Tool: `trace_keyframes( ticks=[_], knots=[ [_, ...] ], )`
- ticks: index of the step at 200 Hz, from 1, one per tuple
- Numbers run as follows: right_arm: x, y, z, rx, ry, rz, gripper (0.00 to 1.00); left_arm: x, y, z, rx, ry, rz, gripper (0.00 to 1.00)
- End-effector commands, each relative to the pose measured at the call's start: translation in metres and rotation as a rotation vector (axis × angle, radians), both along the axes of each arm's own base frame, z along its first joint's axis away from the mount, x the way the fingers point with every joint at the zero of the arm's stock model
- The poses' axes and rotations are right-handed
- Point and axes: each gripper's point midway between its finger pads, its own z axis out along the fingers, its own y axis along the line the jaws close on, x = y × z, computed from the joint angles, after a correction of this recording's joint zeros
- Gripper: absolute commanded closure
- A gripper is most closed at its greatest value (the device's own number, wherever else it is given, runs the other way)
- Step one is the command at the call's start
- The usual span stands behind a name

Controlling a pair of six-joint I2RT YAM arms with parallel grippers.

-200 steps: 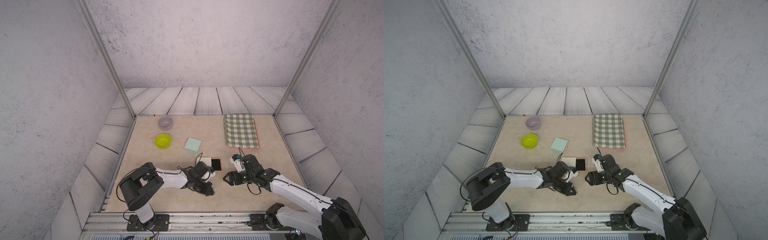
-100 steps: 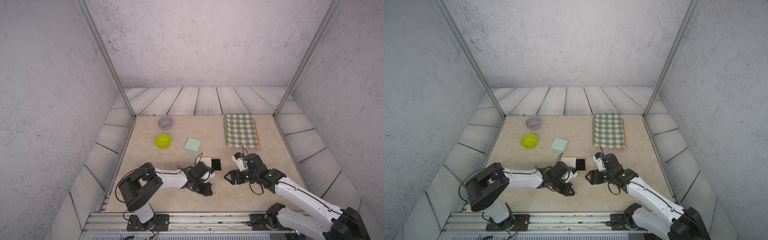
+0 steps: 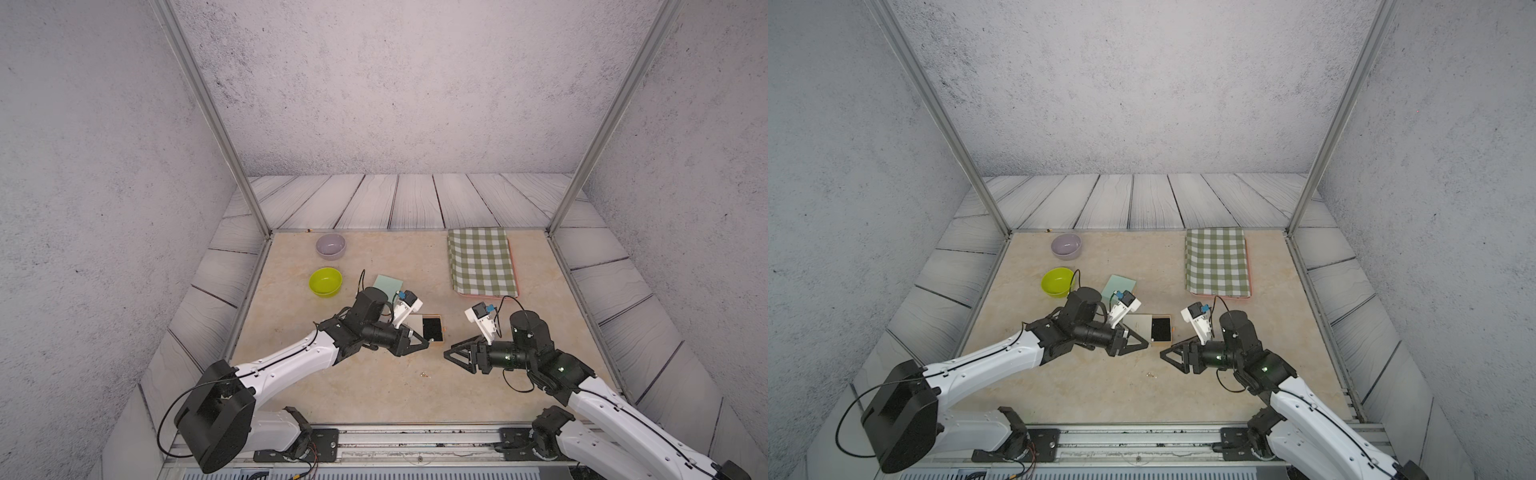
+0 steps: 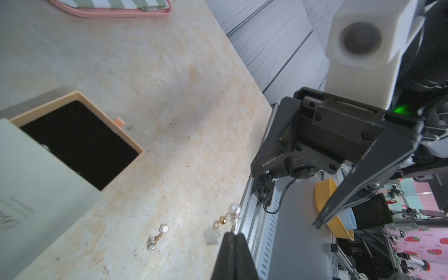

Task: Place the earrings into the drawer-style jewelry box
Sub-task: Pick up the earring from the center of the board.

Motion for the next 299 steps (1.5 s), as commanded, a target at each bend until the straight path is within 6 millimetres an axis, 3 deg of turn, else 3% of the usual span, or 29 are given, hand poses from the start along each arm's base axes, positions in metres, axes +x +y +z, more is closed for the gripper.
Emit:
trace_keyframes(
  ticks=[1, 16, 48, 97, 169, 191, 238, 299],
  knots=[
    [-0.007, 0.01, 0.021, 0.081, -0.057, 0.094, 0.43, -0.012, -0.007, 0.017, -0.093, 0.016, -0.098, 1.0],
    [-0.003, 0.012, 0.021, 0.063, -0.07, 0.107, 0.52, -0.015, -0.008, 0.017, -0.106, 0.034, -0.115, 1.0],
    [0.004, 0.017, 0.023, 0.072, -0.083, 0.118, 0.54, -0.019, -0.008, 0.022, -0.14, 0.056, -0.126, 1.0],
    [0.003, 0.024, 0.041, 0.149, -0.106, 0.155, 0.55, -0.021, -0.01, 0.024, -0.159, 0.074, -0.138, 1.0],
    [-0.011, 0.027, 0.044, 0.213, -0.058, 0.235, 0.68, -0.018, -0.004, 0.034, -0.186, 0.069, -0.114, 1.0],
    [-0.01, 0.027, 0.041, 0.199, -0.056, 0.227, 0.68, -0.017, -0.004, 0.036, -0.187, 0.069, -0.112, 1.0],
    [-0.006, 0.025, 0.028, 0.159, -0.033, 0.198, 0.54, -0.018, -0.002, 0.038, -0.192, 0.067, -0.11, 1.0],
    [-0.008, 0.024, 0.026, 0.167, -0.032, 0.196, 0.61, -0.018, -0.001, 0.036, -0.186, 0.069, -0.102, 1.0]
  ],
)
